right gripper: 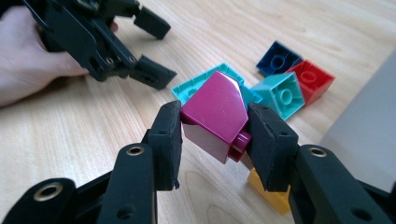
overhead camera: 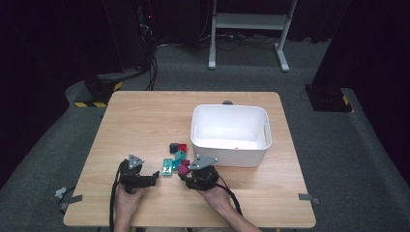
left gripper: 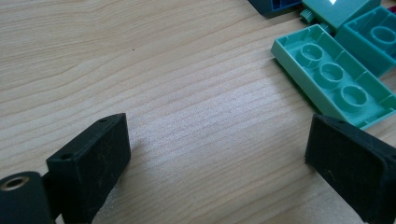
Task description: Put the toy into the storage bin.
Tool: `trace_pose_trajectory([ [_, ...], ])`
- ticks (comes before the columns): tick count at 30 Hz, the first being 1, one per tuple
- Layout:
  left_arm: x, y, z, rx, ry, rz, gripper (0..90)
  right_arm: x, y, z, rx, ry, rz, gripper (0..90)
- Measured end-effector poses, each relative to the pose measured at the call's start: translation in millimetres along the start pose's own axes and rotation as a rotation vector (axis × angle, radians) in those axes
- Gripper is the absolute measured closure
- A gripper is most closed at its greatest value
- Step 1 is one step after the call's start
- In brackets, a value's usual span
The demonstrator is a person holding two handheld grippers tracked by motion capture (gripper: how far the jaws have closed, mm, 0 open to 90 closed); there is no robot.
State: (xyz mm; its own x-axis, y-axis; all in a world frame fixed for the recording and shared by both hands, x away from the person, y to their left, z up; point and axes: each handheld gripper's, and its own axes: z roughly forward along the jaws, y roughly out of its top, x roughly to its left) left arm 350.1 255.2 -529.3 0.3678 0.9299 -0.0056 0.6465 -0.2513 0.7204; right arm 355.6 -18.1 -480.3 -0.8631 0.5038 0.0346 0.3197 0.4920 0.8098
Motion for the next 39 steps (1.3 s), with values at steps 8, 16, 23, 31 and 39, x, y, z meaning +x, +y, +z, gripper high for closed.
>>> trace_pose_trajectory([
  [8,0.1,0.0,-0.1,0.000,0.000,0.000,7.0,-10.3,16.4,-35.6,-0.044,0.027,0.001,57.3],
  [16,0.1,0.0,-0.1,0.000,0.000,0.000,7.0,-23.8,34.4,-67.7,-0.088,0.015,0.011,57.3],
  [23,0.1,0.0,0.0,-0.001,0.000,-0.001,7.1,-38.2,48.3,-87.7,-0.125,-0.009,0.044,57.3],
  [31,0.1,0.0,0.0,-0.001,0.000,-0.001,7.1,-54.0,59.6,-99.2,-0.118,-0.057,0.052,57.3],
  [39,0.3,-0.1,-0.1,-0.002,0.000,-0.002,7.5,-74.9,60.6,-98.5,-0.104,-0.096,0.111,57.3],
])
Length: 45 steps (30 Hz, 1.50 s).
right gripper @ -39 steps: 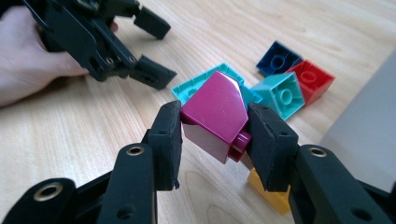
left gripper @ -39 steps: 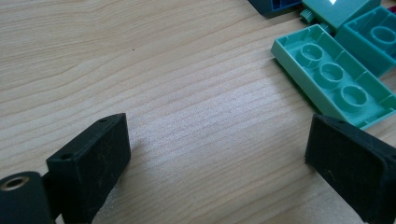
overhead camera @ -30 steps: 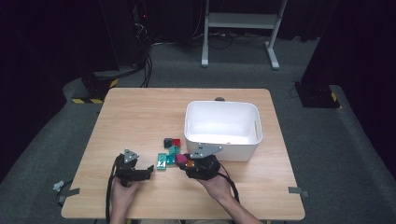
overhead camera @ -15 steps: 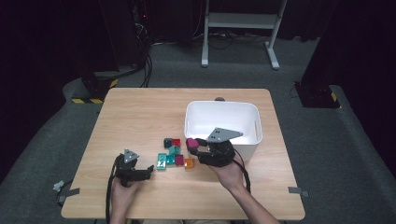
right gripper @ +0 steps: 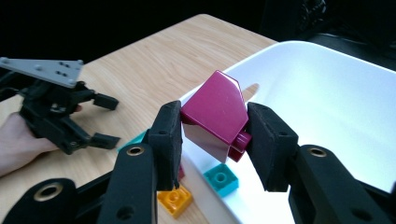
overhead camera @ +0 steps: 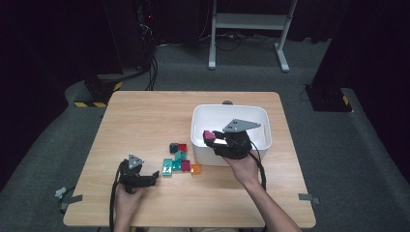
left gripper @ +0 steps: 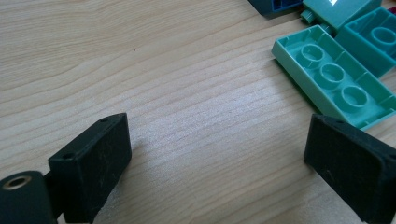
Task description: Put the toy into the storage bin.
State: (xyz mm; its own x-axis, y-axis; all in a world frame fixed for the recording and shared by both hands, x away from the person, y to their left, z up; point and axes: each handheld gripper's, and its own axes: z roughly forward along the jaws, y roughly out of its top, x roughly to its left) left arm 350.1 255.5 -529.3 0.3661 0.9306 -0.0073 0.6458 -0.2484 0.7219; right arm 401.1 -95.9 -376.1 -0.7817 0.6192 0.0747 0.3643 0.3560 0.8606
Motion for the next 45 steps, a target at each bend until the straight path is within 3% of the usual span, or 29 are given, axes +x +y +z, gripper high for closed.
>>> trace_pose_trajectory([
  [6,0.1,0.0,0.0,-0.001,0.000,0.000,7.7,-9.8,2.8,4.7,0.015,-0.039,0.012,57.2],
  [24,0.1,0.0,-0.1,0.000,0.000,0.000,7.8,-24.7,0.5,14.6,0.049,-0.073,0.050,56.7],
  [29,0.1,0.0,-0.1,0.000,0.001,0.000,7.8,-25.7,0.0,15.7,0.054,-0.086,0.054,49.1],
  [37,0.0,-0.1,-0.1,-0.001,0.001,0.000,8.0,-21.3,0.5,6.9,0.013,-0.091,0.039,44.4],
  [45,0.1,-0.1,-0.1,-0.001,0.001,-0.001,8.0,3.0,-0.1,-5.5,-0.050,-0.029,-0.008,44.5],
])
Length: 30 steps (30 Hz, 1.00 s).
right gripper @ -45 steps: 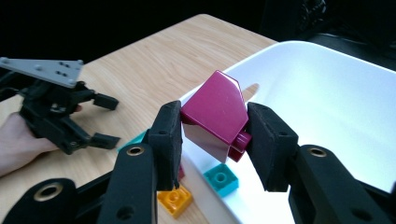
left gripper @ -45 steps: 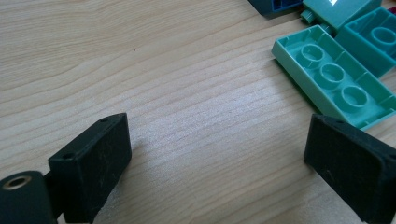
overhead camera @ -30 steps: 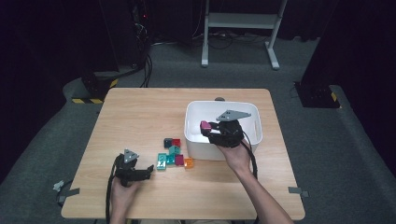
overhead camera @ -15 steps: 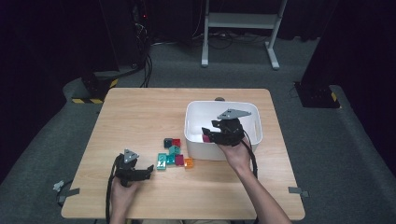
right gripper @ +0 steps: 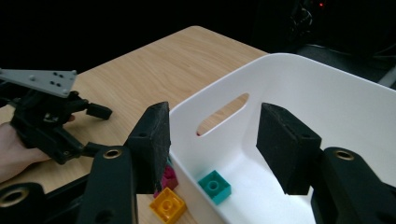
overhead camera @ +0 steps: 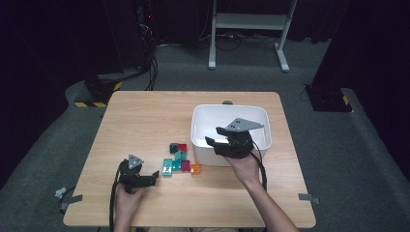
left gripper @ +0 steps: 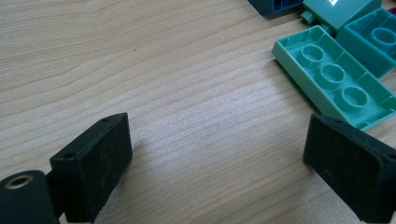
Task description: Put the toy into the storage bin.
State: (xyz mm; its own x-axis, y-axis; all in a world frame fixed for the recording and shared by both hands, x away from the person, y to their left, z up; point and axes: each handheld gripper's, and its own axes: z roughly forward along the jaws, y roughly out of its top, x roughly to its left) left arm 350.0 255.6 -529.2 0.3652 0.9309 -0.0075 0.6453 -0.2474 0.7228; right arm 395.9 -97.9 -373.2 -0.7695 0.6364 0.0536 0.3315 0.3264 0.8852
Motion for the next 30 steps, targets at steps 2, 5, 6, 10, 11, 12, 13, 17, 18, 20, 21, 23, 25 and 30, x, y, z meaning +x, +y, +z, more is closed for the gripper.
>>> trace_pose_trajectory([
  [2,0.0,0.0,0.0,0.000,0.000,0.000,8.0,5.9,-0.7,-1.4,-0.008,0.014,-0.012,44.5],
  [5,0.0,0.0,0.0,0.001,0.000,0.000,8.0,14.9,-3.3,-2.3,-0.016,0.038,-0.019,44.5],
  [6,0.0,0.0,0.0,0.001,0.000,0.001,8.0,17.9,-4.9,-2.0,-0.017,0.047,-0.024,44.5],
  [10,0.0,0.0,0.0,0.000,0.000,0.000,8.1,29.4,-13.5,2.3,-0.006,0.075,-0.033,44.4],
  [11,0.0,0.0,0.0,0.000,0.000,0.000,8.0,31.7,-16.0,3.8,-0.002,0.080,-0.034,44.4],
  [12,0.0,0.0,0.0,0.000,0.000,0.000,8.0,34.1,-18.7,5.3,0.003,0.083,-0.034,44.4],
  [13,0.0,0.0,0.0,0.000,0.000,0.000,8.0,36.1,-21.4,6.8,0.008,0.085,-0.039,44.4],
  [17,0.0,0.0,0.0,0.001,0.000,0.001,8.0,43.0,-33.4,14.8,0.031,0.093,-0.040,44.3],
  [18,0.0,0.0,-0.1,0.001,0.000,0.001,8.0,44.6,-36.7,17.0,0.038,0.096,-0.036,44.2],
  [20,0.0,0.0,0.0,0.001,0.000,0.001,8.0,47.8,-43.4,22.3,0.055,0.101,-0.035,44.1],
  [21,0.0,0.0,-0.1,0.001,0.000,0.001,8.1,49.5,-46.9,25.2,0.064,0.100,-0.040,44.1],
  [23,0.0,0.0,-0.1,0.001,0.000,0.001,8.0,52.5,-53.8,30.9,0.080,0.100,-0.042,44.1],
  [25,0.0,0.0,0.0,0.001,0.000,0.001,8.0,54.5,-60.4,36.4,0.093,0.097,-0.045,44.1],
  [30,0.0,0.0,0.0,0.001,0.000,0.001,8.0,56.4,-74.6,49.5,0.122,0.086,-0.032,43.9],
])
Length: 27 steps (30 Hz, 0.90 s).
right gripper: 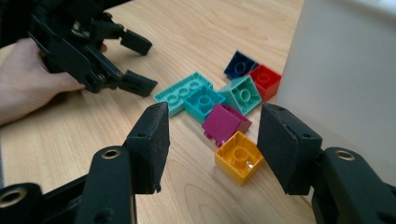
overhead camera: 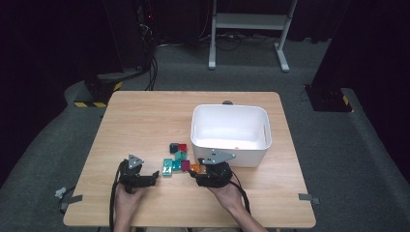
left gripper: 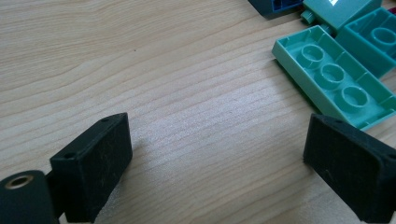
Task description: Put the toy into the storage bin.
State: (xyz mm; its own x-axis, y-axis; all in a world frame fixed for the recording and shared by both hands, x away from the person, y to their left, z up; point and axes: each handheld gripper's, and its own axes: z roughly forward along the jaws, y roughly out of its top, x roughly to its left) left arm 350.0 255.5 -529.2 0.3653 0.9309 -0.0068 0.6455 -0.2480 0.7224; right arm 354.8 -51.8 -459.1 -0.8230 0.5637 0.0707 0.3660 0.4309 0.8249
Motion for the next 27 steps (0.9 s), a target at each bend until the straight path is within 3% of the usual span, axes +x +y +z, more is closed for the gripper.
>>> trace_pose_trajectory([
  [15,0.0,0.0,0.1,-0.001,0.000,0.000,8.0,1.0,-22.5,39.8,0.066,-0.006,-0.009,49.7],
  [27,-0.1,0.0,0.1,-0.001,0.001,0.000,8.0,1.3,-24.8,52.8,0.078,-0.011,-0.029,63.0],
])
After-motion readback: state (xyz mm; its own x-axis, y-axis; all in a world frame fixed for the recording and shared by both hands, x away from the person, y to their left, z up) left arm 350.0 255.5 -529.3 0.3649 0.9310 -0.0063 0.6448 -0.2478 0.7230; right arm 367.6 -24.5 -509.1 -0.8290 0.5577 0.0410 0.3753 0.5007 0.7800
